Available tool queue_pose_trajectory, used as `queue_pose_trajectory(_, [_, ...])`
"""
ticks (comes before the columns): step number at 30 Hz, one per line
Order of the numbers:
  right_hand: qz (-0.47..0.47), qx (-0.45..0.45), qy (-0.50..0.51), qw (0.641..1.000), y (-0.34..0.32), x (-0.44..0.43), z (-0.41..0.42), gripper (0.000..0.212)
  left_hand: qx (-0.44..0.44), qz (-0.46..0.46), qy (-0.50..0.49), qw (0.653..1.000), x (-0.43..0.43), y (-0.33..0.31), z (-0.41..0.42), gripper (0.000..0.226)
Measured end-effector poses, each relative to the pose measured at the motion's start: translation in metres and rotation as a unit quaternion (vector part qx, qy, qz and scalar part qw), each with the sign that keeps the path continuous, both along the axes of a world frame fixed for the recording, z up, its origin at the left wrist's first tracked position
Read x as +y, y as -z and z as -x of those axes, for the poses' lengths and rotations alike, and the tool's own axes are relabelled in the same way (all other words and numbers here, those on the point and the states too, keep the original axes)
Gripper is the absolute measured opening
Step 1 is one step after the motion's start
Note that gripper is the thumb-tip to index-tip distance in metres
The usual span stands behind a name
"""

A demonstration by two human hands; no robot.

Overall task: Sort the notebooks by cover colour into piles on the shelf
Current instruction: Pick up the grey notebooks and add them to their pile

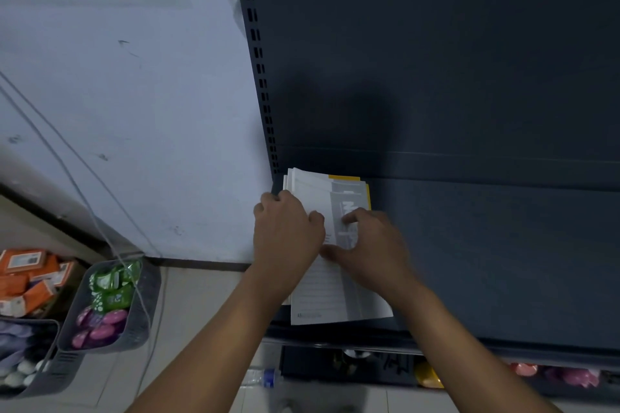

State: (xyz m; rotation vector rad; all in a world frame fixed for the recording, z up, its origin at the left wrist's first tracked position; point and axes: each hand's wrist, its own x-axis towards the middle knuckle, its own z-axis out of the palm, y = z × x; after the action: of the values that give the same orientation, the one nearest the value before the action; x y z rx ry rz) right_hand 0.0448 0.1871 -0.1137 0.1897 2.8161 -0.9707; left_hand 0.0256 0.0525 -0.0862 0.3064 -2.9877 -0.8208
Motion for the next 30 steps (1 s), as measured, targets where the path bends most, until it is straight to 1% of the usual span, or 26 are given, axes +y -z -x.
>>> queue_pose_trajectory(5, [-0.018,0.011,-0.009,1.0,0.001,0.001,-0.001,0.07,-0.008,0.009,-0.017,1.0,0.004,-0.001,-0.003,0.031])
queue_pose_trajectory(7, [-0.003,0.005,0.009,1.0,0.001,0.004,0.002,0.073,-0.013,0.004,-0.021,1.0,0.003,-0.001,-0.003,0.031])
queue_pose_trajectory(9, [0.035,0.002,0.049,0.998,0.001,0.007,0.006,0.071,-0.016,0.004,-0.021,1.0,0.003,0.0,-0.003,0.031])
queue_pose_trajectory(11, [0.069,-0.004,0.092,0.993,0.003,0.013,0.011,0.06,-0.018,0.01,-0.018,1.0,0.003,0.0,-0.003,0.032])
queue_pose_trajectory(14, [0.087,-0.023,0.105,0.99,0.001,0.02,0.016,0.034,-0.026,0.013,-0.012,0.999,0.005,0.001,-0.002,0.035])
queue_pose_trajectory(15, [0.092,-0.025,0.107,0.99,0.001,0.022,0.016,0.029,-0.03,0.015,-0.011,0.999,0.005,0.001,-0.001,0.037])
queue_pose_trajectory(17, [0.09,-0.036,0.115,0.989,0.0,0.025,0.014,0.026,-0.038,0.01,-0.014,0.999,0.004,0.002,-0.001,0.039])
queue_pose_trajectory(20, [0.105,-0.071,0.116,0.985,0.003,0.03,0.012,0.028,-0.054,0.0,-0.018,0.998,0.0,0.001,-0.001,0.038])
queue_pose_trajectory(22, [0.1,-0.083,0.107,0.986,0.006,0.031,0.012,0.033,-0.059,0.003,-0.009,0.998,-0.001,0.001,-0.001,0.034])
queue_pose_trajectory(26, [0.06,-0.056,0.092,0.992,0.008,0.026,0.012,0.07,-0.038,0.021,0.017,0.999,0.001,0.003,-0.006,0.029])
queue_pose_trajectory(30, [0.06,-0.035,0.112,0.991,0.006,0.026,0.01,0.074,-0.003,-0.038,0.041,0.998,0.001,0.005,-0.01,0.023])
